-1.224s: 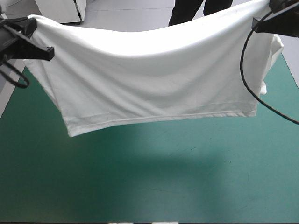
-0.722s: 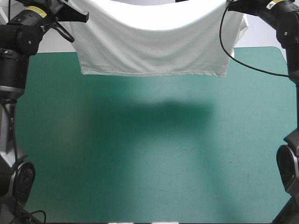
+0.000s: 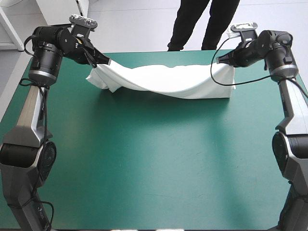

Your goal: Fold the cloth

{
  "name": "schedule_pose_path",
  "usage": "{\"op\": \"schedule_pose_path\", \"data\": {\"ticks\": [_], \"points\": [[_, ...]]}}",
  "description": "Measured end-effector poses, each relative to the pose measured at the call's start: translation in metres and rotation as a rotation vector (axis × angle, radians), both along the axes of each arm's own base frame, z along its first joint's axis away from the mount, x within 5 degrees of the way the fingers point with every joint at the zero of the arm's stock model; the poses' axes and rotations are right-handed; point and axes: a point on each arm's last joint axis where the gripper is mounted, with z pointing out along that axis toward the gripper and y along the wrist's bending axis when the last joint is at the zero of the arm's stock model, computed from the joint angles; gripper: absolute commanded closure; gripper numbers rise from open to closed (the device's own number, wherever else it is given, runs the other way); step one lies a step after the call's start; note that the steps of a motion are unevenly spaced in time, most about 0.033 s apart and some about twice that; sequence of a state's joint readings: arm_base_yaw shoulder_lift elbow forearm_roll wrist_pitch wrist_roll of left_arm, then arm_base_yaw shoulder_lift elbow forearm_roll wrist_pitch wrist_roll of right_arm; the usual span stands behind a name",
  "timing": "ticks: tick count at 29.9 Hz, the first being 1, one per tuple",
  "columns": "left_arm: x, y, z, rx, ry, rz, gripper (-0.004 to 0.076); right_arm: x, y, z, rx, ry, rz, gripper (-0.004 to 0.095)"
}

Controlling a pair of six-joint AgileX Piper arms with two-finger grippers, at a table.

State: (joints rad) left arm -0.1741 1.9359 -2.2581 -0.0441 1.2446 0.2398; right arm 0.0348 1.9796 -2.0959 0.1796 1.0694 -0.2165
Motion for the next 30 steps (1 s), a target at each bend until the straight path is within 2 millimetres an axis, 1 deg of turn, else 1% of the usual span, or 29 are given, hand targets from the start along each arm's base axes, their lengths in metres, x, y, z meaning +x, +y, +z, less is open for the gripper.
{"op": "schedule_pose_path", "data": {"ticks": [2,5,10,13,16,19,26,30], "points": [[-0.001,-0.001,-0.004,-0.013,0.026,-0.008,0.0731,-0.003,0.0,-0.009,-0.005,0.063,0.007,0.0925],[-0.006,-0.005,-0.015,-0.044,0.086,-0.031,0.0731,-0.011,0.0,-0.02,-0.013,0.135,0.018,0.0925],[-0.021,-0.005,-0.04,-0.05,0.206,-0.037,0.0731,-0.029,-0.001,-0.029,-0.028,0.2,0.04,0.0925],[-0.036,-0.001,-0.057,-0.026,0.28,-0.036,0.0731,-0.043,-0.001,-0.033,-0.032,0.233,0.047,0.0925],[-0.054,0.004,-0.071,0.009,0.34,-0.03,0.0731,-0.056,-0.001,-0.044,-0.038,0.295,0.056,0.0925],[-0.069,0.008,-0.08,0.032,0.375,-0.037,0.0731,-0.069,-0.002,-0.061,-0.044,0.364,0.068,0.0925],[-0.099,0.014,-0.093,0.063,0.426,-0.05,0.0731,-0.09,-0.004,-0.089,-0.073,0.475,0.087,0.0925],[-0.115,0.019,-0.101,0.099,0.452,-0.052,0.0731,-0.102,-0.006,-0.098,-0.087,0.511,0.089,0.0925]]}}
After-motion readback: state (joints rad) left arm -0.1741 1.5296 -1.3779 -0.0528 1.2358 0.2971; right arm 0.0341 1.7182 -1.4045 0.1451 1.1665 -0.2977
